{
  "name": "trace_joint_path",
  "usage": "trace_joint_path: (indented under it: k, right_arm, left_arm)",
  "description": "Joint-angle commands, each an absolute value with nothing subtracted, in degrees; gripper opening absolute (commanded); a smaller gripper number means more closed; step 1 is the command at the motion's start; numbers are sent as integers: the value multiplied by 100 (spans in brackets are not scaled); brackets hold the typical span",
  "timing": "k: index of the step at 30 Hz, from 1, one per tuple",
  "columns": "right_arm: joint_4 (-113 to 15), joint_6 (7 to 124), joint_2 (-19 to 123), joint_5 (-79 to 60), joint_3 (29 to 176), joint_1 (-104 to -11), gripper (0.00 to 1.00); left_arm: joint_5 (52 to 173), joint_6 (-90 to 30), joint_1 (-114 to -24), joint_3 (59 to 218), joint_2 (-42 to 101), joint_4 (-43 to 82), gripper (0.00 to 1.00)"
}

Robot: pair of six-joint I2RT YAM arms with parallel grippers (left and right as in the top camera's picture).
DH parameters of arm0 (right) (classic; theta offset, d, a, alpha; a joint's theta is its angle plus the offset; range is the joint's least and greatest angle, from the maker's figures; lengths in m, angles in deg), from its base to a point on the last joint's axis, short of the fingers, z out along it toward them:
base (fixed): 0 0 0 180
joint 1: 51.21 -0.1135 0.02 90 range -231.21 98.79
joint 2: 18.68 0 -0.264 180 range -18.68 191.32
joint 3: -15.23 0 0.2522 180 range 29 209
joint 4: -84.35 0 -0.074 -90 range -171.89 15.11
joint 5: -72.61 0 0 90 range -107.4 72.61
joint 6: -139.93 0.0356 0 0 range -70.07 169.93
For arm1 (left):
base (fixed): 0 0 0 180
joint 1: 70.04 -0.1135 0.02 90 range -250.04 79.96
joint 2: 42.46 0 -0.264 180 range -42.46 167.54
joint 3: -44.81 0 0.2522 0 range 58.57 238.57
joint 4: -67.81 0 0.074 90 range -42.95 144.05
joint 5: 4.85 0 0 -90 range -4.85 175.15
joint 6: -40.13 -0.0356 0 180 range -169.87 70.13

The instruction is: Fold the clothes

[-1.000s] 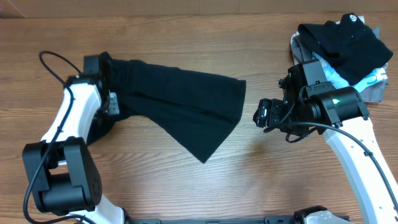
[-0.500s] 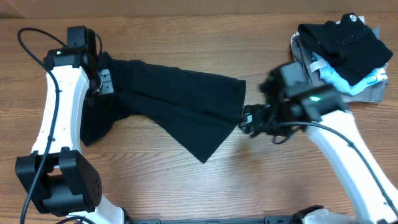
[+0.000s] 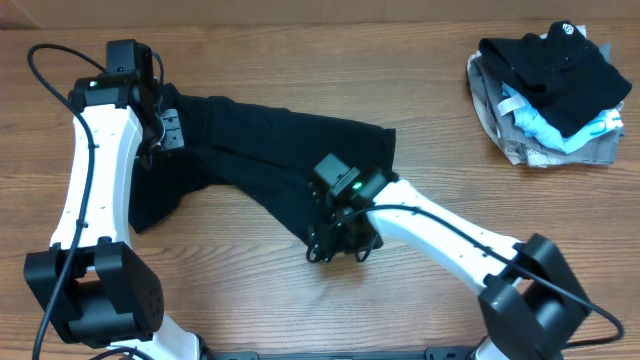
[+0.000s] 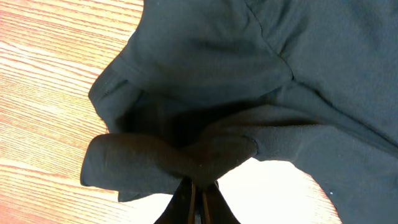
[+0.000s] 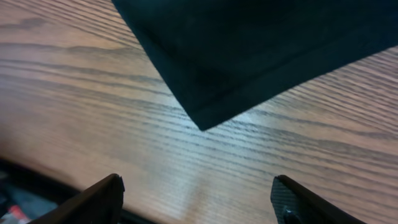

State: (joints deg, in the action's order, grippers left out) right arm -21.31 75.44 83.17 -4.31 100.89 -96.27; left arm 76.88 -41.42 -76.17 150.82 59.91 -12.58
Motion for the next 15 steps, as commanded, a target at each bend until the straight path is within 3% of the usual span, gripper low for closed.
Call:
trace_joint_path:
  k: [1,9,15]
  right_arm:
    - [-2225,8145,8465,-1124,10076,-9876,77]
    - [-3060,8954,8468,-1268,9724,-10046,63]
    - [-3209,9555,8509,-1273,9648,-10132,61]
  left_arm:
    - [7771,-4219,-7637,15219,5824,-1228,4]
    - [7771,-4217,-7637,15219,5824,-1191,4]
    - [7773,-4217,-7637,15219,5824,-1191,4]
